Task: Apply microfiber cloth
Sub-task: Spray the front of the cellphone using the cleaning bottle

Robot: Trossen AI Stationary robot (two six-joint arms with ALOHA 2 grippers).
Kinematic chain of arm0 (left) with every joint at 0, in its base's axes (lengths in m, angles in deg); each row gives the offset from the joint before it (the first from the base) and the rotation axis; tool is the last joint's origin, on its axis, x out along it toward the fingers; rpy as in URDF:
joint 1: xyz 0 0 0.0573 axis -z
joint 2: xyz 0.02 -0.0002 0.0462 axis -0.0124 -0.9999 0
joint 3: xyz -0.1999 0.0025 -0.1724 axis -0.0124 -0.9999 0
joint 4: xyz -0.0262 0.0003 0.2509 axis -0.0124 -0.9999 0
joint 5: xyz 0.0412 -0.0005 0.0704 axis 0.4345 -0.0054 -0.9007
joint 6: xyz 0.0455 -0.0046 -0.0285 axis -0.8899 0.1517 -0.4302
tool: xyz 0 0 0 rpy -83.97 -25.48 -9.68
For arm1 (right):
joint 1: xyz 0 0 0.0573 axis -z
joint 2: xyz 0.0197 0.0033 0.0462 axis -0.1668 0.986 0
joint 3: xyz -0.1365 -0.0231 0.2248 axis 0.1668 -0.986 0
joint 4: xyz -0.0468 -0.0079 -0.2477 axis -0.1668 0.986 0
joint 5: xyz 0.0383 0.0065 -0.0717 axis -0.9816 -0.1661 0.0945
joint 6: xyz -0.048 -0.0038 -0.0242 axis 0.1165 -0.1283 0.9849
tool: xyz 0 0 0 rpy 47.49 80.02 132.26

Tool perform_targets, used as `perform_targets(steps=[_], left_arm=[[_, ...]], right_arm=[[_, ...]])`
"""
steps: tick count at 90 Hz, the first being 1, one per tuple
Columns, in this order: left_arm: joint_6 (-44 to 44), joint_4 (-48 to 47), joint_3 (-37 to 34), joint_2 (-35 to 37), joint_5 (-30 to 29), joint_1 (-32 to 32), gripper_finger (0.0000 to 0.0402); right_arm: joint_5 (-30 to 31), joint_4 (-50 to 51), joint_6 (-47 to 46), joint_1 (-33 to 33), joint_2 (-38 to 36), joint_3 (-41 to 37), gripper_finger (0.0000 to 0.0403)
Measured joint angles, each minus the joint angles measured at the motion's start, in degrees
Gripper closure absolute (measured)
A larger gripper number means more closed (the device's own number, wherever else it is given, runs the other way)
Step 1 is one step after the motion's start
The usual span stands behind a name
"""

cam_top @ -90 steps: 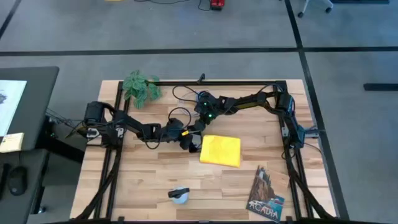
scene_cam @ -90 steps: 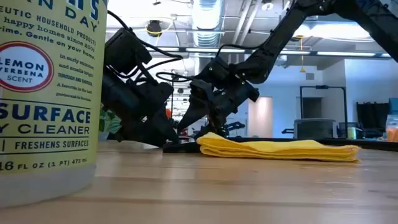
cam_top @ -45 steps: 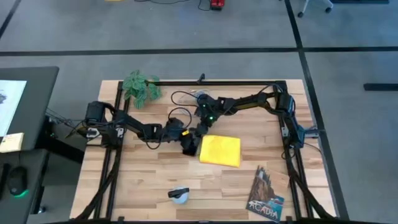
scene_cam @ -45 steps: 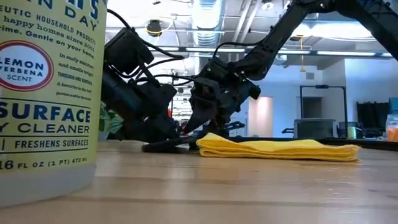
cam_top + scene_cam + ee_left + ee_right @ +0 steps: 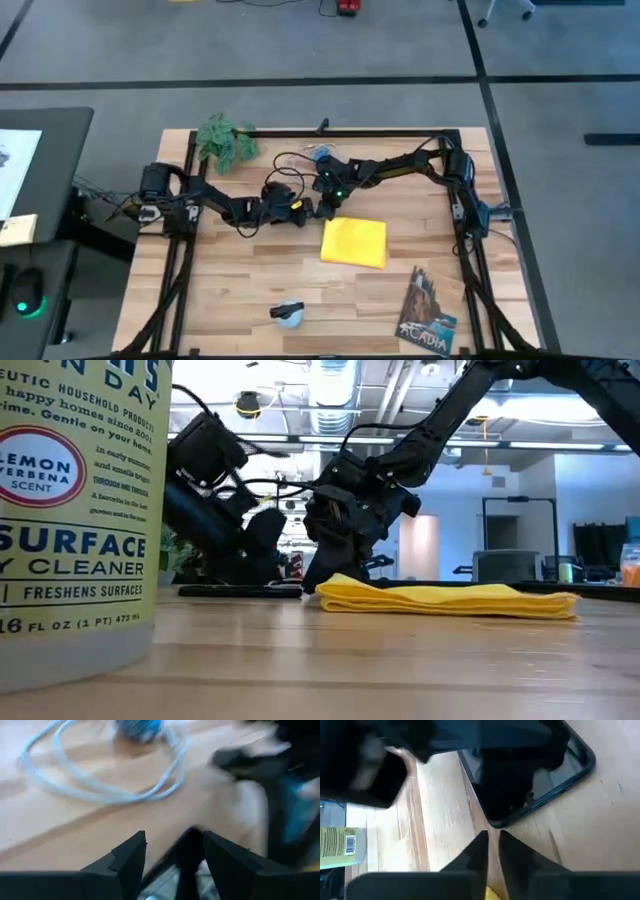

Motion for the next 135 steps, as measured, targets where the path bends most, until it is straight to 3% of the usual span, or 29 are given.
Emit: perform_targets(steps=[10,17,26,38,49,57,67,97,111,135], left_arm=[[-4.7,-0.9,1.2,6.1,0.2,1.2,0.0224],[-7.7,-7.5,2.6,12.1,0.2,1.8,0.0224],[-6.6,-26.8,4.8,20.0,0.4,2.1,0.0224],[4.2,-54.4,5.3,27.1,4.8,2.0,0.0224],[12.7,-69.1,3.8,28.5,5.9,2.6,0.0224],[14.1,-66.8,0.6,27.9,6.0,2.7,0.0224],[14.3,-56.3,-3.4,25.5,6.3,2.7,0.0224],[10.1,-28.8,-5.8,12.5,3.7,2.1,0.0224],[11.6,-26.1,-5.7,9.2,1.2,2.3,0.0224],[8.9,-24.2,-6.0,11.0,1.2,2.6,0.0224]], right_arm=[[-0.2,0.2,0.7,0.7,0.0,0.0,0.0397],[-0.3,0.2,0.9,1.0,0.0,0.0,0.0379],[0.0,-0.2,1.0,1.3,0.0,0.0,0.0338],[0.4,-1.2,0.5,1.3,0.0,-0.1,0.0274],[0.4,-3.5,-0.4,0.7,0.1,-0.1,0.0218],[0.3,-5.3,-2.1,0.3,0.1,-0.2,0.0184],[0.7,-6.6,-5.5,0.0,0.1,-0.2,0.0159],[2.5,-7.6,-11.1,-0.3,0.1,-0.1,0.0161],[2.5,-7.6,-11.7,-0.2,0.1,-0.2,0.0163],[3.3,-7.9,-11.8,0.1,0.1,-0.2,0.0164]])
